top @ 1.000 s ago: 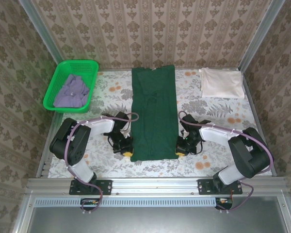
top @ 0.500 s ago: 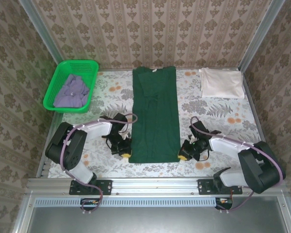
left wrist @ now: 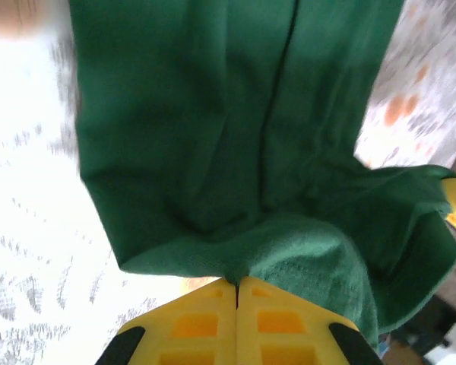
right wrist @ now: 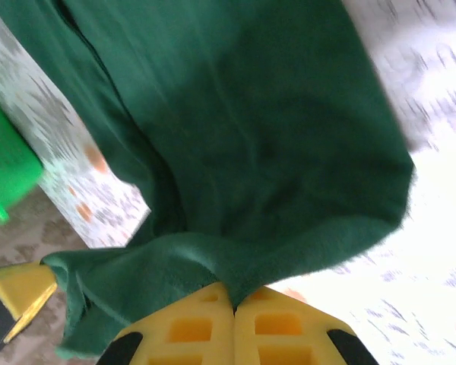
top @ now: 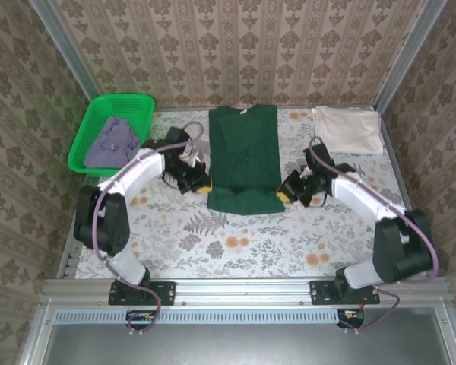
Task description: Fold and stack the t-shirts
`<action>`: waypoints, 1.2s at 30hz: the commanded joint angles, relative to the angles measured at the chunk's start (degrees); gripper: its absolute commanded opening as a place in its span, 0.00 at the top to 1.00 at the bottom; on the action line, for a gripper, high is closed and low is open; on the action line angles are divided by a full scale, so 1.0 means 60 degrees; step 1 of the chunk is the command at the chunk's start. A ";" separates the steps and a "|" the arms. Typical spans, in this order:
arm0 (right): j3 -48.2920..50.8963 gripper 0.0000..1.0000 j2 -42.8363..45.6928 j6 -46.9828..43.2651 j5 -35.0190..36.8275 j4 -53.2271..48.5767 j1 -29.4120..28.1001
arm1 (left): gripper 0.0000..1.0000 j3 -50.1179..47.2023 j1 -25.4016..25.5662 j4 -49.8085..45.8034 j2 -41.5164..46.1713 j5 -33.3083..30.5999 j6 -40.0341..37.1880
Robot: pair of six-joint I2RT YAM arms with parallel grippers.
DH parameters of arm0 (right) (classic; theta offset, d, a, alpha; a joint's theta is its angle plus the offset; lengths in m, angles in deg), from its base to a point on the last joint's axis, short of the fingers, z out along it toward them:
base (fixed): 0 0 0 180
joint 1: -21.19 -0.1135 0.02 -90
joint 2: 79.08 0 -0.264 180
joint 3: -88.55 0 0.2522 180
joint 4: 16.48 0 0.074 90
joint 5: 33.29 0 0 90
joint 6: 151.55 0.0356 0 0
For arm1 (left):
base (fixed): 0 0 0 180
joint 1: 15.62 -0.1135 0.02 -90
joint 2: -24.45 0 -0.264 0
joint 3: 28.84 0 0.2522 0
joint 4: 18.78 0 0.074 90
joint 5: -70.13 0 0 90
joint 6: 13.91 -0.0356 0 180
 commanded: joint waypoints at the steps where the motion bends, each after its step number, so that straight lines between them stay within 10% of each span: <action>1: -0.1283 1.00 -0.1303 0.0365 0.0242 -0.0177 0.0415 | 1.00 0.1454 -0.0439 -0.0312 -0.1069 0.0322 0.0458; 9: -0.4584 1.00 -0.4538 0.0055 0.0184 -0.1108 0.1151 | 1.00 0.5022 -0.1108 -0.1000 -0.4137 0.0472 0.0659; 26: -0.9515 0.98 -0.8347 -0.0448 0.0045 -0.3555 0.1235 | 0.93 0.6882 -0.1509 -0.0381 -0.6475 0.0493 0.1908; 32: -0.9516 0.50 -0.7985 -0.0246 0.0144 -0.3496 0.1704 | 0.60 0.6417 -0.1812 0.0163 -0.5765 -0.0486 0.2263; 36: -0.8105 0.44 -0.6558 -0.0712 0.0425 -0.2897 0.2058 | 0.52 0.5701 -0.1694 -0.0068 -0.4444 -0.1466 0.1666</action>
